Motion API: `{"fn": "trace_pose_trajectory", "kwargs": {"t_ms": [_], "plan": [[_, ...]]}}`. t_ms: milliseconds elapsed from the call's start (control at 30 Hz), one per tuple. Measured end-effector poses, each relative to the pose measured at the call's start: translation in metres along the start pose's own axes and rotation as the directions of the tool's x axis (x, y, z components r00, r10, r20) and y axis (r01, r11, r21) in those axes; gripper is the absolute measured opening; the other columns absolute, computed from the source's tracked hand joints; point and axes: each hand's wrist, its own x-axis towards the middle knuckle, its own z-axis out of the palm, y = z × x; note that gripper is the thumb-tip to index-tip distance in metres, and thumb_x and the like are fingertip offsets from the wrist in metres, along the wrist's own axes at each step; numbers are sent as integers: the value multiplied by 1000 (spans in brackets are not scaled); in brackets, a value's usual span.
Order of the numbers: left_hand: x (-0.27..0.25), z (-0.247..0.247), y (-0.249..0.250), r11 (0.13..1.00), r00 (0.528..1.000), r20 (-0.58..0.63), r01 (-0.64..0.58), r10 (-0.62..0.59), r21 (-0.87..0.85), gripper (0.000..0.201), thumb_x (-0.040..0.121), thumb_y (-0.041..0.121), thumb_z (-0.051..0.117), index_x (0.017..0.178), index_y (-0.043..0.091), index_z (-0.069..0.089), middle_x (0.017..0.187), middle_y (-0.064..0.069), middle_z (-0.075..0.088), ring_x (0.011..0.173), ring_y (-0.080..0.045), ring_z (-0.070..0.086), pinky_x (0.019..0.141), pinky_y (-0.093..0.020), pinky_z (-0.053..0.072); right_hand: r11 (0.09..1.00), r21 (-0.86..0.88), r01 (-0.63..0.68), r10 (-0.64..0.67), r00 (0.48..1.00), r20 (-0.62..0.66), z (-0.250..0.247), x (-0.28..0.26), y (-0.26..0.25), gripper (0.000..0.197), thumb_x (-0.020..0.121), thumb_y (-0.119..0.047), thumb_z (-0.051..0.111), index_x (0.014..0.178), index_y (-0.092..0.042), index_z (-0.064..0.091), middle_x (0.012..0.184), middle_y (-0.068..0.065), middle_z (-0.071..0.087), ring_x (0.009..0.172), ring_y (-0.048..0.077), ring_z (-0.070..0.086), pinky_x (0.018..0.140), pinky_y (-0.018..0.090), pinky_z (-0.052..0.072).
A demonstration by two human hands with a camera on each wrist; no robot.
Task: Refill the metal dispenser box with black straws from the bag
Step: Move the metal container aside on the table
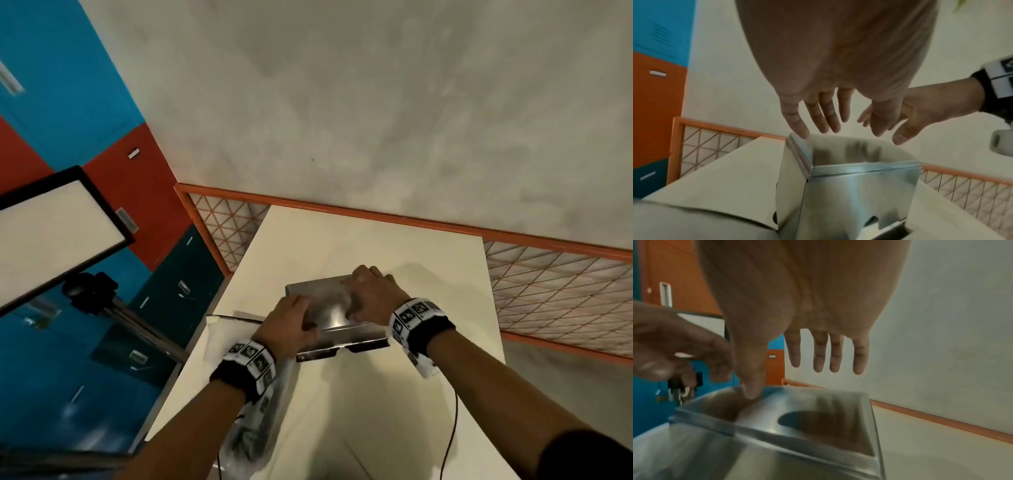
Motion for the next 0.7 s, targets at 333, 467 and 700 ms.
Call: {"fn": "trace_pose_trajectory", "kwargs": {"t_ms": [333, 467, 700], "plan": [[43, 16, -5, 931, 996, -5, 81, -84, 356, 113, 56, 72, 75, 147, 32, 22, 153, -1, 22, 140, -28, 27, 108, -57, 35, 975, -218, 48, -6, 982, 189, 14, 25, 2, 128, 53, -70, 77, 151, -38, 0, 158, 4, 17, 145, 32, 17, 107, 67, 23], [50, 20, -11, 900, 990, 47, 102, -134, 423, 123, 52, 79, 74, 148, 30, 16, 158, -7, 15, 145, -34, 19, 109, -65, 31, 967, -243, 78, -25, 976, 214, 18, 30, 2, 130, 50, -77, 71, 150, -40, -3, 159, 2, 16, 145, 32, 17, 105, 69, 24], [59, 18, -17, 899, 985, 88, 97, -148, 427, 124, 50, 74, 76, 148, 31, 15, 155, -8, 20, 143, -33, 20, 109, -64, 31, 966, -237, 104, -45, 969, 241, 18, 36, 1, 129, 46, -80, 70, 149, -41, 0, 152, -1, 25, 138, 30, 27, 101, 67, 27]]}}
